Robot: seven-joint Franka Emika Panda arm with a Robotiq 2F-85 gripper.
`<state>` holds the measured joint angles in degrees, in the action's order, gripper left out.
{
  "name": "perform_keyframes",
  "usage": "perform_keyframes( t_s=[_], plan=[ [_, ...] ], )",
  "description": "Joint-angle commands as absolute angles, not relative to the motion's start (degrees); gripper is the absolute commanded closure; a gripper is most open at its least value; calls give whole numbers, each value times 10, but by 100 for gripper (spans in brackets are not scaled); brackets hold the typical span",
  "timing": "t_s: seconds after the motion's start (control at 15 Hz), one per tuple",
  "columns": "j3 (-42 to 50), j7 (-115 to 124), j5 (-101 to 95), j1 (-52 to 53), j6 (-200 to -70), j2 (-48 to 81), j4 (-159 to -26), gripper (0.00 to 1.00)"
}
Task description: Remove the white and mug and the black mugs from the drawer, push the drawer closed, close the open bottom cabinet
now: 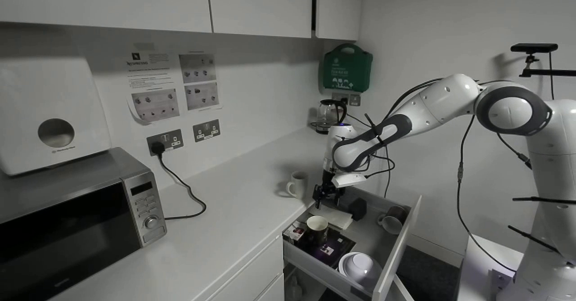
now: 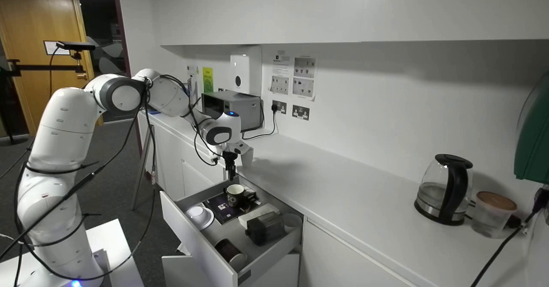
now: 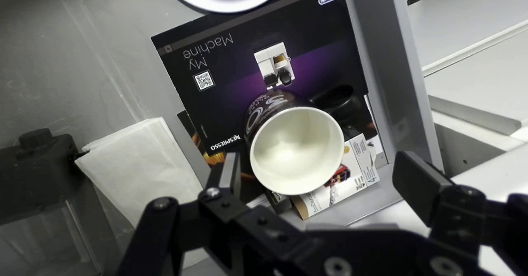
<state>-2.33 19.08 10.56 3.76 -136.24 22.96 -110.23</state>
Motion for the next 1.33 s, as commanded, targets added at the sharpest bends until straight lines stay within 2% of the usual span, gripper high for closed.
perform_keyframes(
  t_s=[0.0, 0.53, 1.27],
  plan=[
    [-17, 178, 108, 35, -1359, 265, -1058, 0],
    [-6, 177, 111, 26, -1354, 319, -1014, 0],
    [-9, 162, 128, 6, -1366, 333, -1035, 0]
  ],
)
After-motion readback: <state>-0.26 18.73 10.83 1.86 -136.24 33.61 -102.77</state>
